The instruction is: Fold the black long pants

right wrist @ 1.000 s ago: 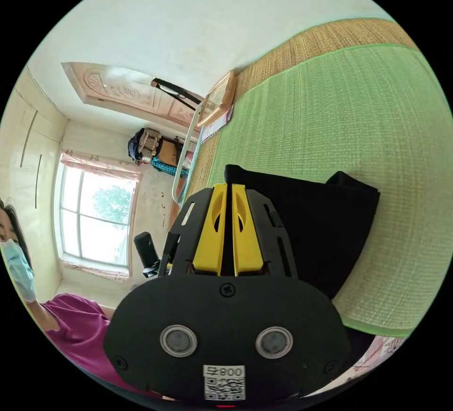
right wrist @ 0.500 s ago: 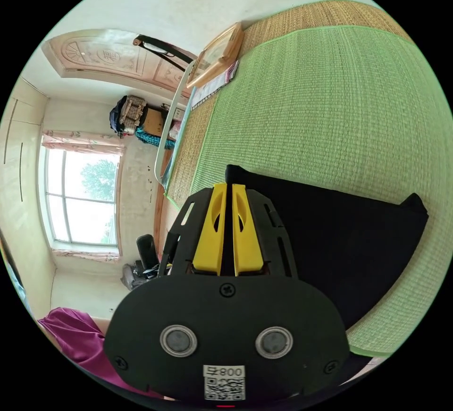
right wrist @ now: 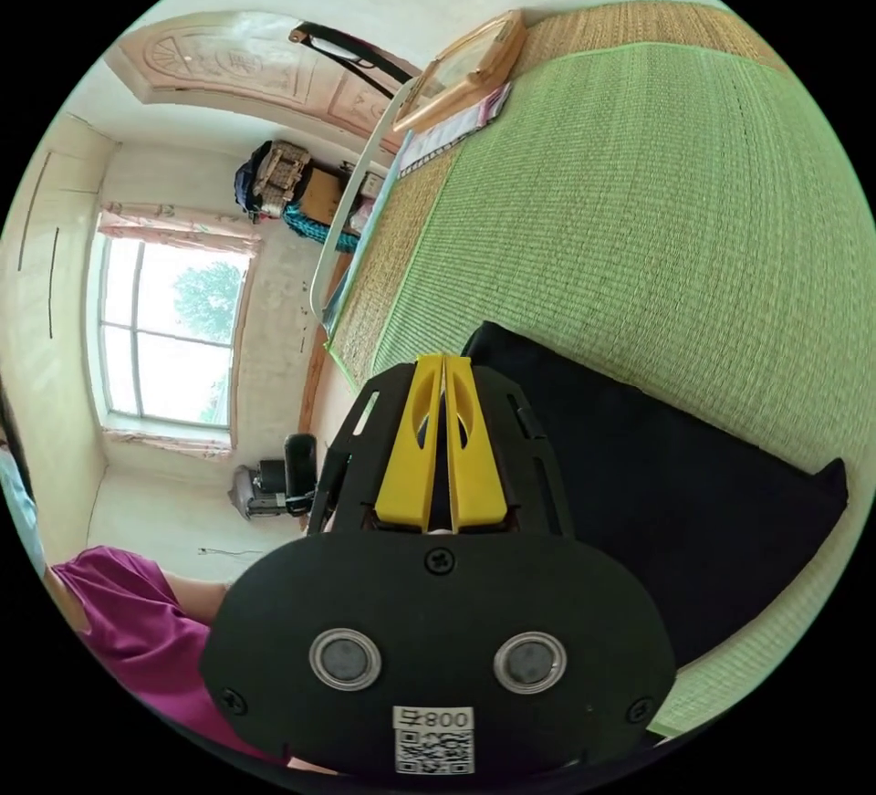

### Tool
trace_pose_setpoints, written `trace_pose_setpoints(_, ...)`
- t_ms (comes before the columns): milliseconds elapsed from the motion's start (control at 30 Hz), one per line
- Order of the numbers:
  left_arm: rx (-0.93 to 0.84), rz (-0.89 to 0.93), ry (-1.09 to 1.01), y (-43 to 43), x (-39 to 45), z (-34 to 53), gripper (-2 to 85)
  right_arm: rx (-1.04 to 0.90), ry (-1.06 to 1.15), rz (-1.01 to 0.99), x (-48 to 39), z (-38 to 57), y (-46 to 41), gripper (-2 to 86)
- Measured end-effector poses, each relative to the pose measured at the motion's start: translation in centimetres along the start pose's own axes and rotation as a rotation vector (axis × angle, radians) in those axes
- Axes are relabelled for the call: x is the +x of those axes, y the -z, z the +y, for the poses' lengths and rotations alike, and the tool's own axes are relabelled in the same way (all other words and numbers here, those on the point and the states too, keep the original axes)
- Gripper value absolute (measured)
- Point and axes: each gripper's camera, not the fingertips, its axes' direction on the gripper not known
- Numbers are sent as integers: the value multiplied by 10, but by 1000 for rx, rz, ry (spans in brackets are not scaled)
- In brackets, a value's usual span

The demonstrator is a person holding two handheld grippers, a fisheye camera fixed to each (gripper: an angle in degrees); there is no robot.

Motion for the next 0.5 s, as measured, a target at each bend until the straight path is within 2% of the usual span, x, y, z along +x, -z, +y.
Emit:
trace_pose_setpoints(200, 43, -77, -100, 19, 7, 11, 2, -56, 80, 148, -47, -30, 0, 0)
trace_pose_setpoints(333, 5, -156, -211, 10, 24, 4, 0, -125, 124, 269, -73, -49, -15, 0)
trace_pose_setpoints(500, -50, -287, -252, -10, 21, -6, 0, -155, 197, 337, -110, -59, -25, 1)
